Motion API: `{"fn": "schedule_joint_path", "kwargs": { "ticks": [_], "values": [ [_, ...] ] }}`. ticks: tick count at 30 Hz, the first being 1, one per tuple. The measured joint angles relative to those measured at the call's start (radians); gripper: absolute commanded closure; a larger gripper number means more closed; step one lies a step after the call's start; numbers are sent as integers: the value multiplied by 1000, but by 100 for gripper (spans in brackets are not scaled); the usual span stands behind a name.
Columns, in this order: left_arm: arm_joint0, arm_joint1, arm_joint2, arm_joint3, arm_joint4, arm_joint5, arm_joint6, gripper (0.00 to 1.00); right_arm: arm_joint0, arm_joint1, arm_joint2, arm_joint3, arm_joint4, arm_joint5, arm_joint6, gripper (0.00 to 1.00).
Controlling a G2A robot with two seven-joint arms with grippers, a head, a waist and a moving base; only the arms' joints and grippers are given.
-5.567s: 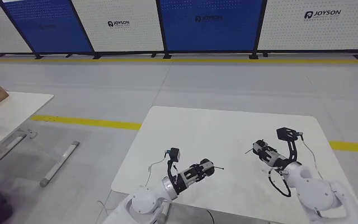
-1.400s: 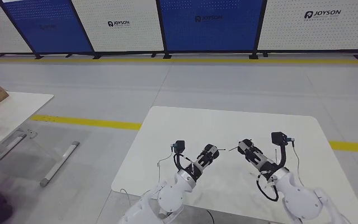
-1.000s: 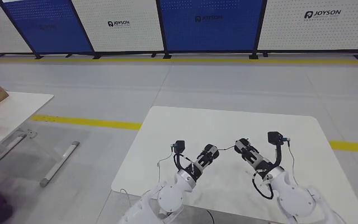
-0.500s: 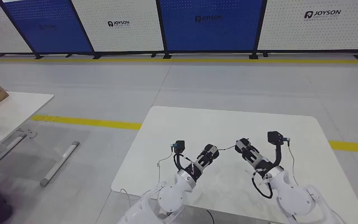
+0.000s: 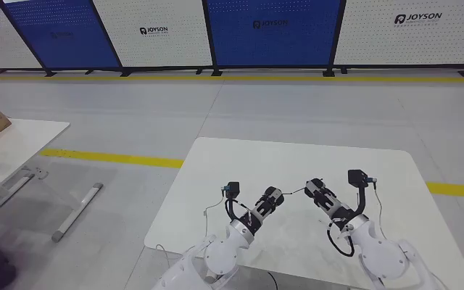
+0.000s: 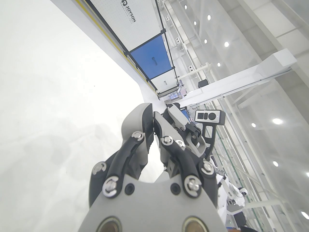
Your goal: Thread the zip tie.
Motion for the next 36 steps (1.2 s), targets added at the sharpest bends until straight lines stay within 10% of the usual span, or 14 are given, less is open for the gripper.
{"fn": "schedule_joint_path", "kwargs": {
  "ticks": [36],
  "values": [
    [0, 0, 0, 0, 0, 0, 0, 100, 20, -18, 12, 15, -42, -5, 70, 100]
  ]
}}
